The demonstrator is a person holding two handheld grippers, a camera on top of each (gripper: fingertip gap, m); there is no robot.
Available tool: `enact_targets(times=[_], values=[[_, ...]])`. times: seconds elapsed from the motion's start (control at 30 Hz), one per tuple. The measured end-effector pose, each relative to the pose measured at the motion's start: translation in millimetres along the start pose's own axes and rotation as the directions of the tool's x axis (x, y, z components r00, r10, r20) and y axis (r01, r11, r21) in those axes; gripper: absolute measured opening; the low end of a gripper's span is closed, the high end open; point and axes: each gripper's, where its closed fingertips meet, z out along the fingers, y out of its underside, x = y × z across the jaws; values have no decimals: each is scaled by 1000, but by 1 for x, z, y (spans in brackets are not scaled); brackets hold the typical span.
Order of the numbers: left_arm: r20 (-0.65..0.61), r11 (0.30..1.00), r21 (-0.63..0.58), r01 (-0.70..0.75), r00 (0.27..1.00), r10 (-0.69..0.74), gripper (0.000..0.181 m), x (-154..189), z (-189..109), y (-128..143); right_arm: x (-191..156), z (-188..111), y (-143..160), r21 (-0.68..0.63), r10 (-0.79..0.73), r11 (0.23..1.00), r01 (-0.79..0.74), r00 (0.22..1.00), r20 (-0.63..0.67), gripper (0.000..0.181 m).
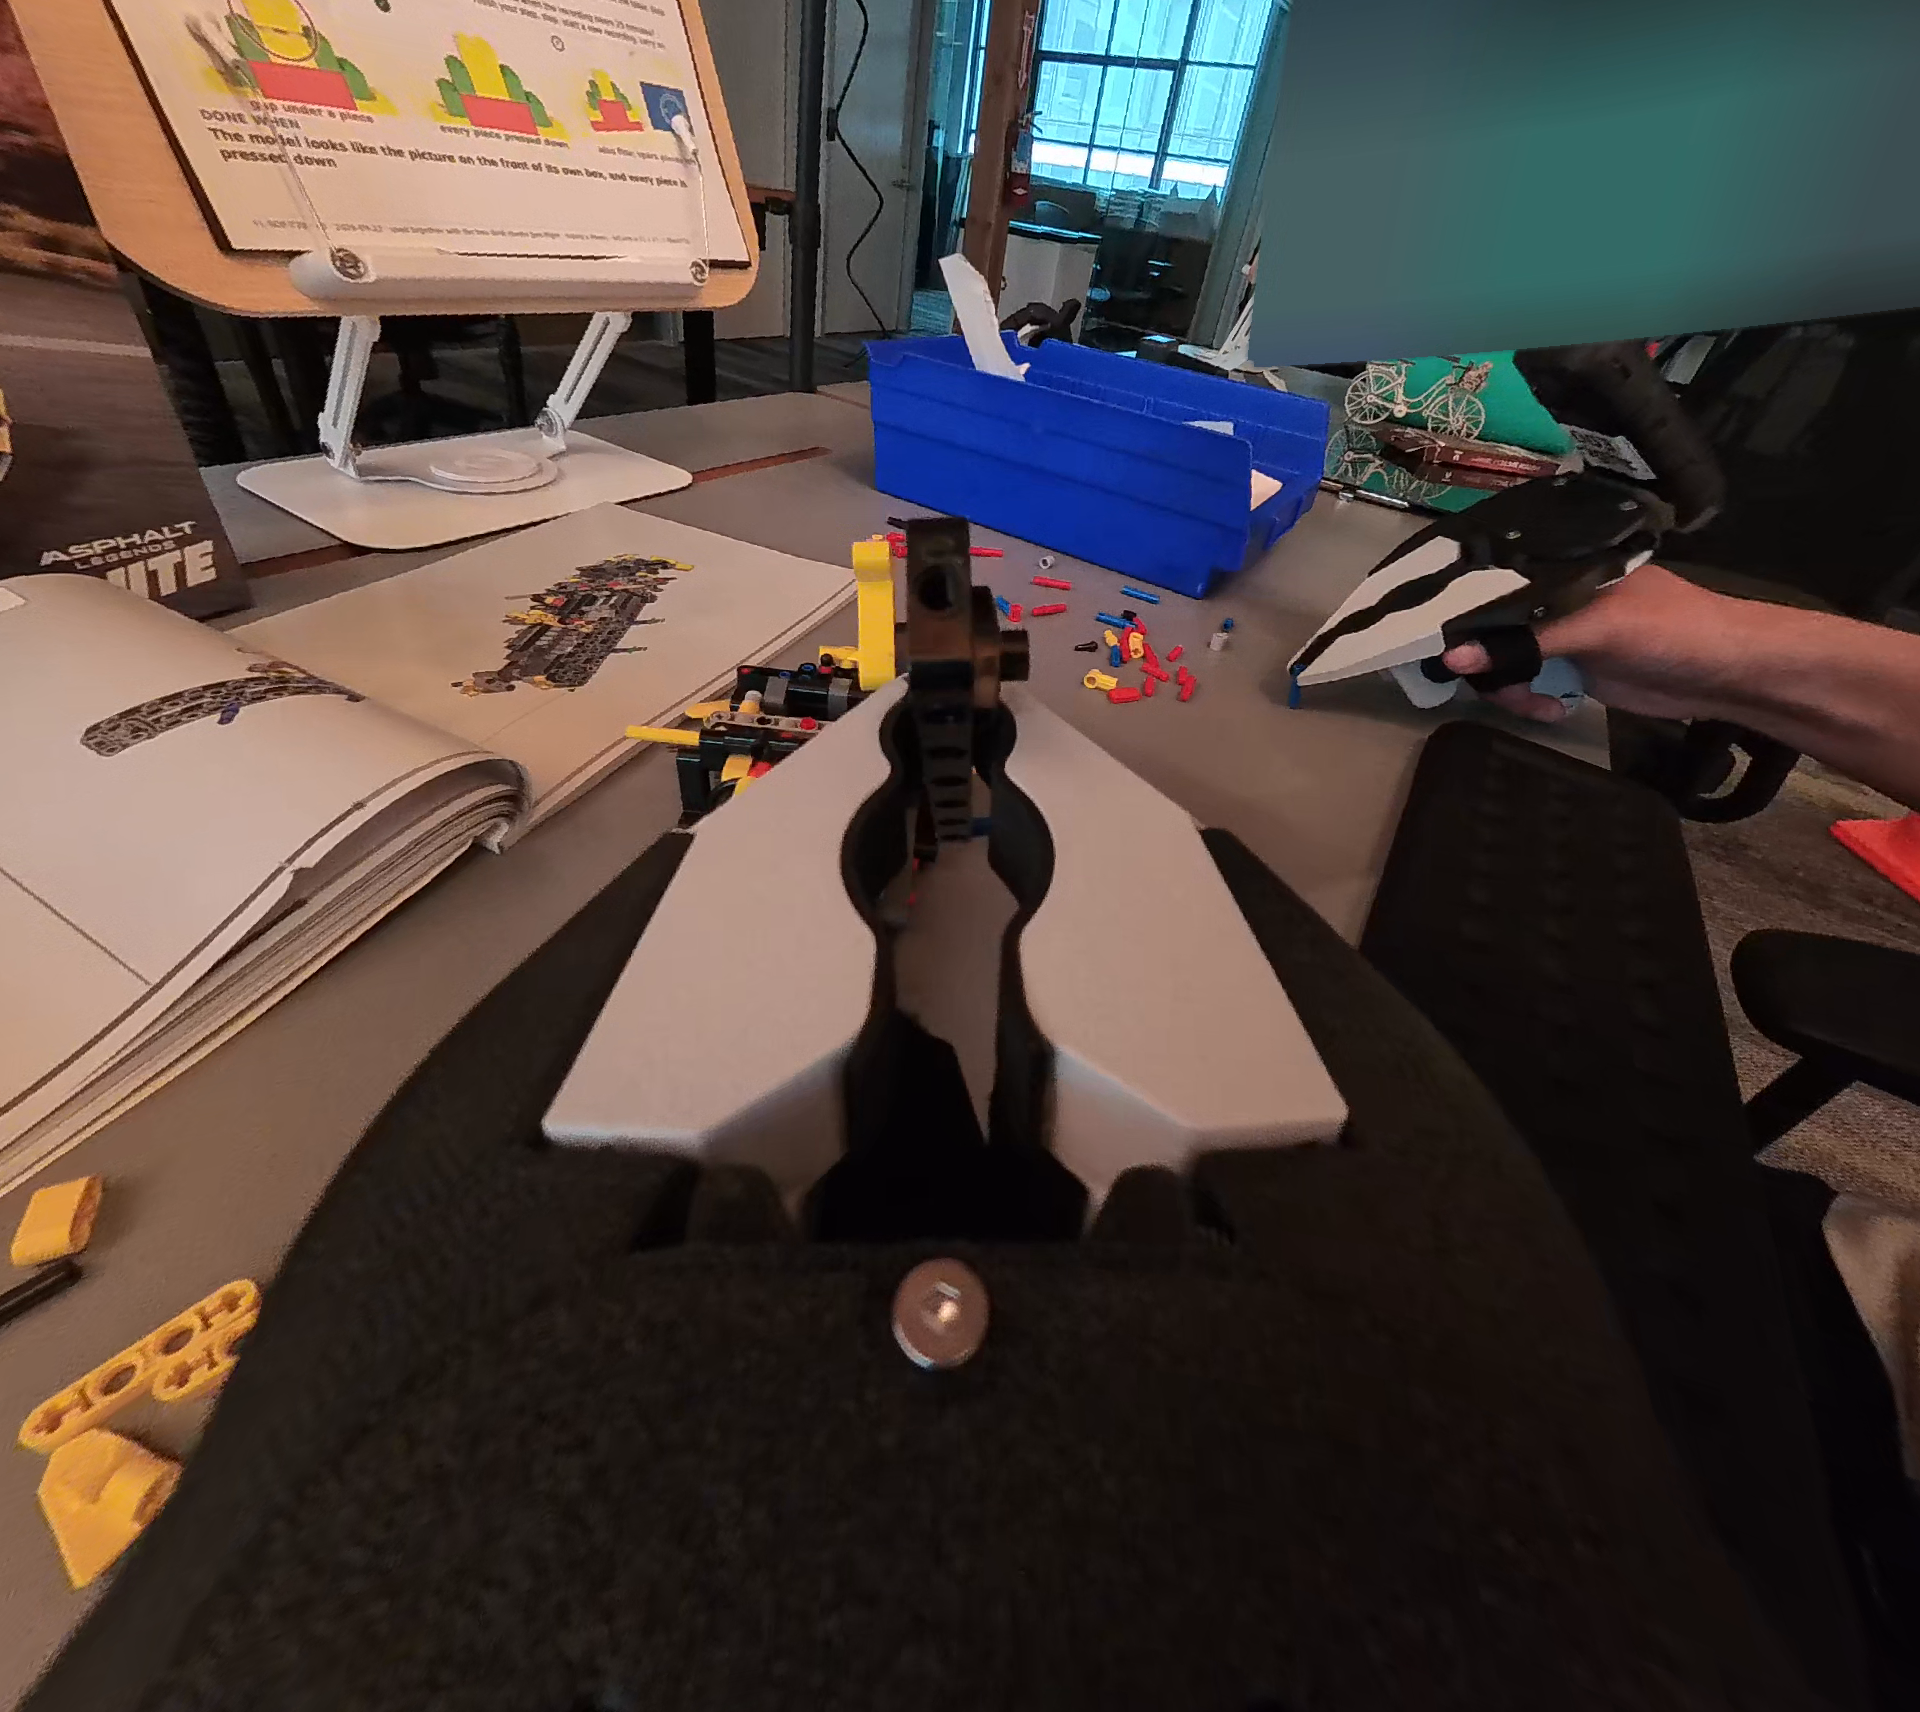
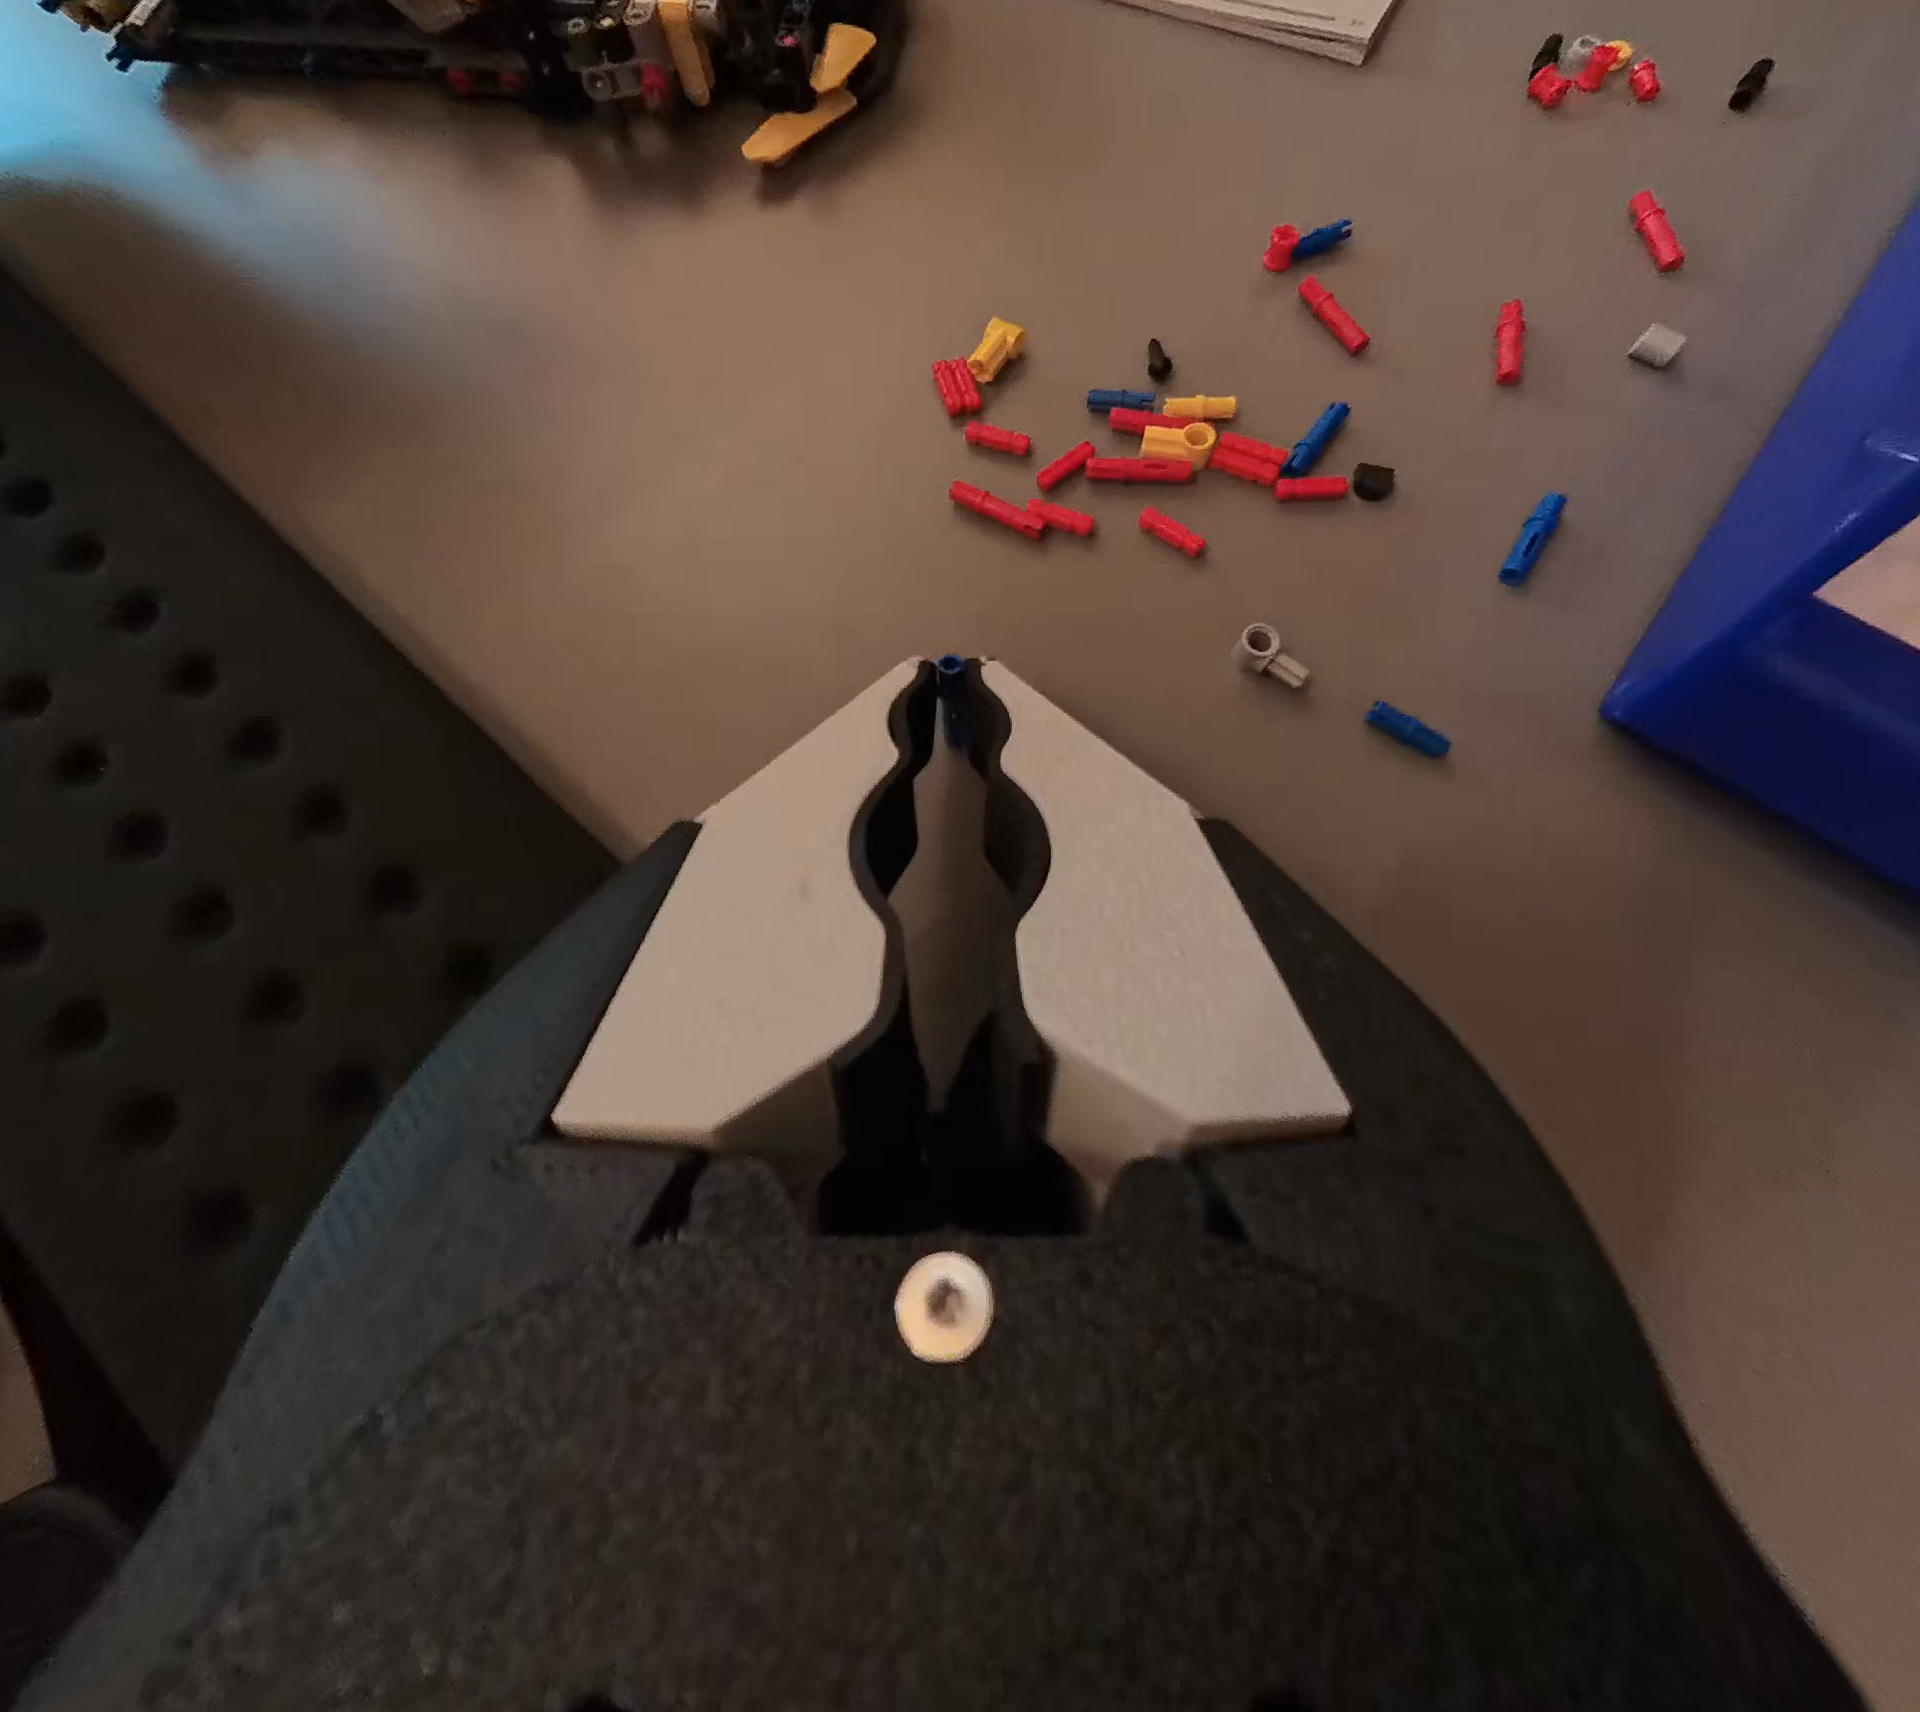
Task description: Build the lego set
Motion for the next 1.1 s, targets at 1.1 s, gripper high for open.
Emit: enact_targets(times=[1.1], values=[[-16,1000,-9,-8,1000,7,9,3,1,2,-1,-4,14,-62,-39,997,38,999,-15,1]])
